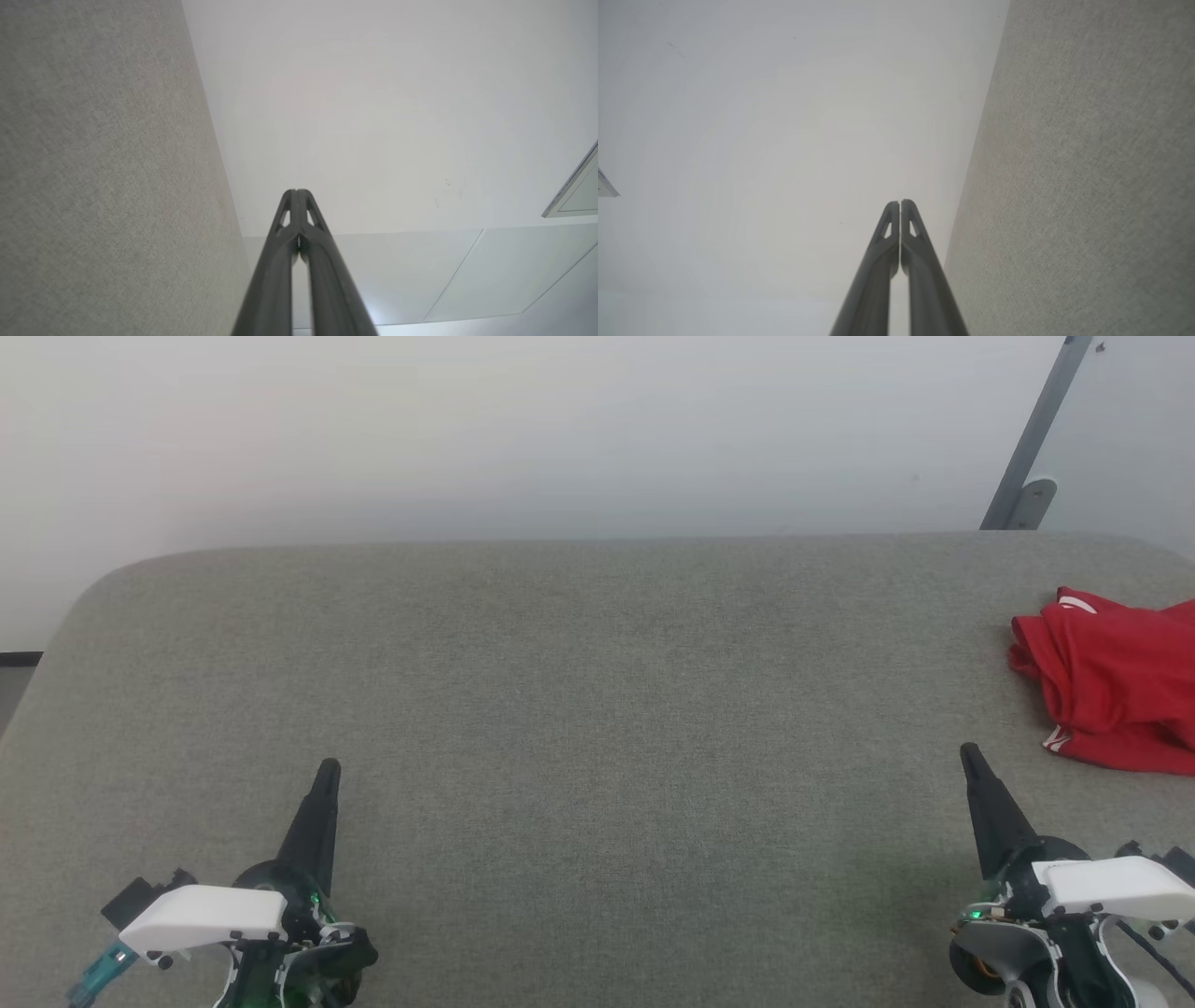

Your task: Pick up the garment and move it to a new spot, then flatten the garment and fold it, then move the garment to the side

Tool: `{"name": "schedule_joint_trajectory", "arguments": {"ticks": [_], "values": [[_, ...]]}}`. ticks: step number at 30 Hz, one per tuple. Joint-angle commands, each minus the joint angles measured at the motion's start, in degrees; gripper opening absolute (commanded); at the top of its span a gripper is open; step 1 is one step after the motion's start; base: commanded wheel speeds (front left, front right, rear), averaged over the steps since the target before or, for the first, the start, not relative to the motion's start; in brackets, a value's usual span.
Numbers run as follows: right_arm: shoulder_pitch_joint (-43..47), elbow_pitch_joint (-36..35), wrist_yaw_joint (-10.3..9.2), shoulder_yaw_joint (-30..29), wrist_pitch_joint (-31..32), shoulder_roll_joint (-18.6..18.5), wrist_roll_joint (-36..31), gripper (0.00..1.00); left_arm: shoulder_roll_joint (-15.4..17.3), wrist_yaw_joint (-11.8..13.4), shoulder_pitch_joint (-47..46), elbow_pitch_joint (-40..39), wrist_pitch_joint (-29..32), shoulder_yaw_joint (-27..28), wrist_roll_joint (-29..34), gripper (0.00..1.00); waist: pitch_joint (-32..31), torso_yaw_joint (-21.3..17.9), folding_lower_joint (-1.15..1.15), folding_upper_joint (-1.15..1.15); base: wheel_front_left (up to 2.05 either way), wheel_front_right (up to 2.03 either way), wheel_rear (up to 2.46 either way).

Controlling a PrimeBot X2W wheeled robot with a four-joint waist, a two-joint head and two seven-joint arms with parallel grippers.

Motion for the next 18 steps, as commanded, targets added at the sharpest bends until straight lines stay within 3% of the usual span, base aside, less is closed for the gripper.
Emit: {"name": "schedule_joint_trajectory", "arguments": {"ticks": [1,18], "values": [[-0.3,-0.3,0.02,0.1,0.1,0.0,0.2,0.0,-0.1,-0.2,-0.7,-0.2,0.2,0.1,-0.2,0.0,0.0,0.0,0.0,0.0,0.0,0.0,0.0],[-0.3,-0.3,0.02,0.1,0.1,0.0,0.2,0.0,-0.1,-0.2,-0.7,-0.2,0.2,0.1,-0.2,0.0,0.0,0.0,0.0,0.0,0.0,0.0,0.0]]}}
